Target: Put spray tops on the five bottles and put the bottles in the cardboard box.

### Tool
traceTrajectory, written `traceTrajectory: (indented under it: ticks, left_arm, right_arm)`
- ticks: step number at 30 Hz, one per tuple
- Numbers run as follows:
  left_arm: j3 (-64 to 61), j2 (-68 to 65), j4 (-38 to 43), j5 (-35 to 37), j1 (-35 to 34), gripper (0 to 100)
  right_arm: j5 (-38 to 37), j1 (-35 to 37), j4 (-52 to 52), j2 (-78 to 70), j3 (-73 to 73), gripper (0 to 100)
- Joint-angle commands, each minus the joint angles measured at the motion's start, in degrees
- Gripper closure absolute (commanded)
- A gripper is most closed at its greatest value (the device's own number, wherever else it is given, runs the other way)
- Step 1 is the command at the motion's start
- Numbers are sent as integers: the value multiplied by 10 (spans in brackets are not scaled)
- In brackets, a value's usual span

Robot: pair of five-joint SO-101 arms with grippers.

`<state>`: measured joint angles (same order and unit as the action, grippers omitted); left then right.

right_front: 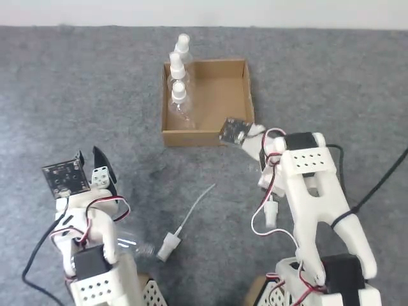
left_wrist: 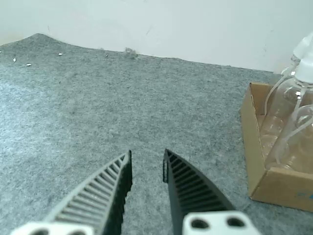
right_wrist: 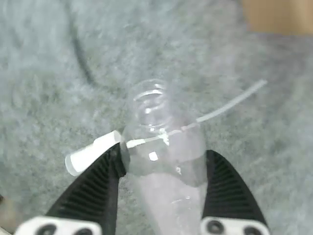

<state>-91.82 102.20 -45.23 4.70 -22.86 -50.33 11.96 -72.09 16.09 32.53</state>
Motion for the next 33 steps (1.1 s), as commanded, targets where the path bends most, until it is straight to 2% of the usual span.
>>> traceTrajectory:
  ticks: [1,8,17,26,29,33]
  left_arm:
    - [5,7,17,-5,-4,898]
    - [5,7,17,-5,-4,898]
    - [5,7,16,-5,-4,898]
    - [6,7,12,-18,-4,898]
    - [12,7,0,-51,0,898]
    - [44,7,-26,-56,-4,898]
  right_arm:
    - [74,17,-9,28,-61,925]
    - [183,65,-11,36,-84,928]
    - [291,118,-29,145,-76,925]
    - [353,113,1,212,1,927]
    - [353,95,8,239,26,925]
    - [358,38,48,270,67,925]
